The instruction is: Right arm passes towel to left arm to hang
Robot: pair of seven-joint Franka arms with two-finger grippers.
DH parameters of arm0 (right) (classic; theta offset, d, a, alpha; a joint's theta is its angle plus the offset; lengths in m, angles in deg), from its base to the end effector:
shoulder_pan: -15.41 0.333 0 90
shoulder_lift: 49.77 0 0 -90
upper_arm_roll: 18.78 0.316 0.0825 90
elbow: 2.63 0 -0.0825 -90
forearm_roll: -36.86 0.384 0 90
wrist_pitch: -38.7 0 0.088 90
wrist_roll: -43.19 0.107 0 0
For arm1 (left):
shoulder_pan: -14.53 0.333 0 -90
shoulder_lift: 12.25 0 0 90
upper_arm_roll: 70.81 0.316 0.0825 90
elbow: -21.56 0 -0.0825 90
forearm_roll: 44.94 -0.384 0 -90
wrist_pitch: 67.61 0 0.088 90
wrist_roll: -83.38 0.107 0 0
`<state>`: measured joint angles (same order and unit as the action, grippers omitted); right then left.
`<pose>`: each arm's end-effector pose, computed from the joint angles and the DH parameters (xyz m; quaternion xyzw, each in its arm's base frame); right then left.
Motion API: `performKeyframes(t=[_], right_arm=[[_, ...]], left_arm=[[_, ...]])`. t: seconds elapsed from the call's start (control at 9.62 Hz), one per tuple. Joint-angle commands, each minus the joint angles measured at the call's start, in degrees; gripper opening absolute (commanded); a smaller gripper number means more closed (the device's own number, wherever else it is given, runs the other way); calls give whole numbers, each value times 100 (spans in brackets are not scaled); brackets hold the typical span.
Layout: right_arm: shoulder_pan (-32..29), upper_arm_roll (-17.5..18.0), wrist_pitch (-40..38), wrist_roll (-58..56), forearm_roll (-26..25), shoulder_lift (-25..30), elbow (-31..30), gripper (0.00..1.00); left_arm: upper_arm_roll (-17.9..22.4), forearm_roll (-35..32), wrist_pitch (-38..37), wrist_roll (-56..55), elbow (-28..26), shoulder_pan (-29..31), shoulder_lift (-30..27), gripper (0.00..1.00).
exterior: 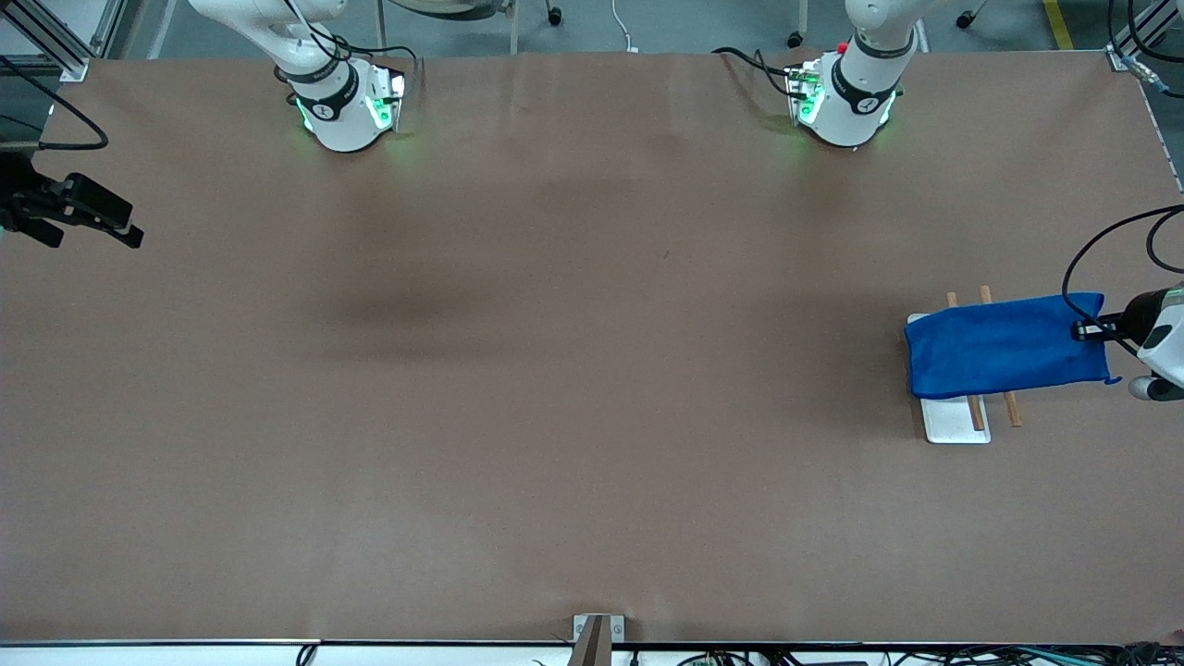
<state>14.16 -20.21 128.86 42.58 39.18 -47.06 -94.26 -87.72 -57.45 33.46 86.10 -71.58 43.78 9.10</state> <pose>0.5397 -0.0213 0.6373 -0.9996 0.0179 -0.0114 0.0205 0.6128 0.1732 0.3976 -0.9914 -0.0546 0.1132 0.0359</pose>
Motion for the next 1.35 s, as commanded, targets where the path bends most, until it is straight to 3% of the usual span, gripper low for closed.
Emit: performKeyframes(t=[0.0, 0.21, 0.31, 0.52, 0.73, 0.83, 0.94, 1.25], right_arm=[[-69, 28, 221, -106, -74, -94, -92, 100], [-78, 11, 283, -106, -74, -139, -92, 100], [-78, 11, 291, -106, -74, -148, -92, 100], [-78, 11, 300, -106, -74, -157, -92, 100], [-78, 11, 292, -106, -65, -157, -92, 100], [-78, 2, 283, -106, -65, -157, -92, 100], [-104, 11, 283, -106, -65, -157, -100, 100], [-104, 11, 283, -106, -65, -157, -100, 100]], left_arm=[[-40, -120, 192, 88, 42, 107, 220, 2], [-40, -94, 202, 88, 42, 125, 264, 8], [-40, -93, 202, 97, 42, 134, 299, 21], [-40, -111, 211, 97, 42, 265, 343, 31], [-40, -111, 211, 97, 42, 274, 343, 51], [-49, -111, 202, 88, 94, 274, 343, 71], [-58, -111, 202, 97, 130, 257, 335, 100], [-93, -111, 176, 376, 752, 230, 343, 100]])
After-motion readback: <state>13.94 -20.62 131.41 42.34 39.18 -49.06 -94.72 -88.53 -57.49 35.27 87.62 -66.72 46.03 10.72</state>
